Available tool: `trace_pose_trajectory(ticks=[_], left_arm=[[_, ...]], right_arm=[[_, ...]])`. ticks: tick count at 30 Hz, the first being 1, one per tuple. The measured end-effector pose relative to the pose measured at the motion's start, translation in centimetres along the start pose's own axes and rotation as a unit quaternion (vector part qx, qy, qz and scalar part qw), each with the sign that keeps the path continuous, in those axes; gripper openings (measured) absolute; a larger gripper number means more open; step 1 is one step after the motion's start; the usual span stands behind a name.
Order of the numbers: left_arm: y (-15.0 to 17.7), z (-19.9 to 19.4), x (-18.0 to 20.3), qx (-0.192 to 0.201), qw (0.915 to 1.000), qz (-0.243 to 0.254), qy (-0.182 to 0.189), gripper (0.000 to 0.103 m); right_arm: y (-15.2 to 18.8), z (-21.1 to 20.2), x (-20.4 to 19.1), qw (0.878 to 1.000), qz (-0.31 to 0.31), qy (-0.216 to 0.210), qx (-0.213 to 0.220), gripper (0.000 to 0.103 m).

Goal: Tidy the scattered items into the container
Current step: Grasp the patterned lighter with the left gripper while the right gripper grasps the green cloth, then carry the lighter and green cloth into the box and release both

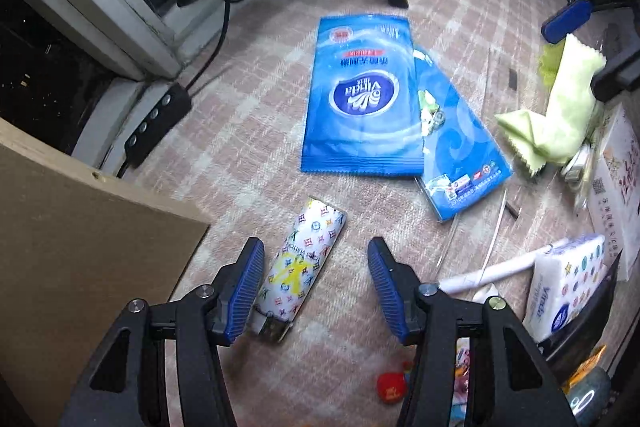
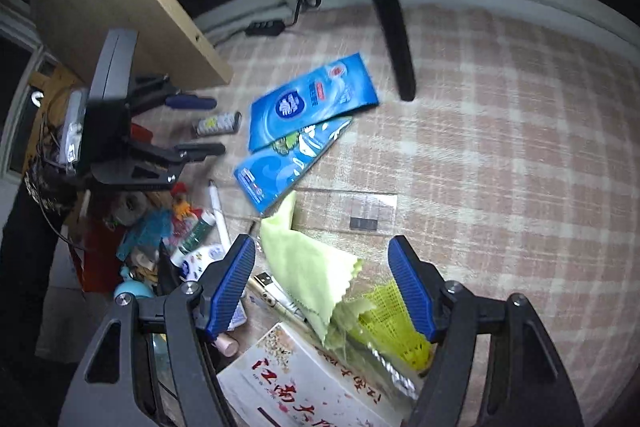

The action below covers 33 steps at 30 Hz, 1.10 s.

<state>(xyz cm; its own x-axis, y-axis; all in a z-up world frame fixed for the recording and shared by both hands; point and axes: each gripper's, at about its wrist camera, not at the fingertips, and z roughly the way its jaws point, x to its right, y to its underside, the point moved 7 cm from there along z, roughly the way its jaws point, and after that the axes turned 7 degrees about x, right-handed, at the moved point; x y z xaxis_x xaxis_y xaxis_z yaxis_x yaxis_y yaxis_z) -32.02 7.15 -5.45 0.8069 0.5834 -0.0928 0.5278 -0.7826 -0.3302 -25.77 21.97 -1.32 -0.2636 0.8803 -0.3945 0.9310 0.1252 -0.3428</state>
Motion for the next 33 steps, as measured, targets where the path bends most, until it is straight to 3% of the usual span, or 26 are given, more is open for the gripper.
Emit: trace_pose_trajectory(ticks=[2, 7, 10, 13, 19, 26, 33], left_arm=[[0.1, -0.1, 0.0, -0.001, 0.9998, -0.012, 0.013, 0.047], [0.6, -0.6, 0.3, 0.001, 0.9987, -0.034, 0.038, 0.022], [1.0, -0.9, 0.6, -0.001, 0.9985, -0.039, 0.040, 0.022], [1.5, -1.2, 0.8, -0.002, 0.9981, -0.048, 0.038, 0.022], [2.1, -1.8, 1.0, 0.001, 0.9969, -0.068, 0.038, 0.022], [2.8, -3.5, 1.0, 0.016, 0.9947, -0.094, 0.037, 0.021], [4.0, -10.1, 1.0, 0.077, 0.9895, -0.120, 0.020, 0.021]], right_arm=[[0.1, 0.4, -0.3, 1.000, -0.009, -0.003, -0.009, 0.055], [-0.1, 0.0, -0.8, 1.000, -0.019, -0.010, -0.004, 0.039], [-0.4, -0.7, -1.2, 1.000, -0.021, -0.021, 0.005, 0.016], [0.1, -1.0, -1.9, 0.999, -0.038, -0.011, 0.004, 0.006], [0.4, -1.8, -1.9, 0.999, -0.047, 0.015, 0.021, 0.003], [0.1, -4.5, -2.4, 0.997, -0.032, 0.011, 0.062, 0.002], [-1.3, -9.7, -5.7, 0.989, -0.022, -0.022, 0.146, 0.002]])
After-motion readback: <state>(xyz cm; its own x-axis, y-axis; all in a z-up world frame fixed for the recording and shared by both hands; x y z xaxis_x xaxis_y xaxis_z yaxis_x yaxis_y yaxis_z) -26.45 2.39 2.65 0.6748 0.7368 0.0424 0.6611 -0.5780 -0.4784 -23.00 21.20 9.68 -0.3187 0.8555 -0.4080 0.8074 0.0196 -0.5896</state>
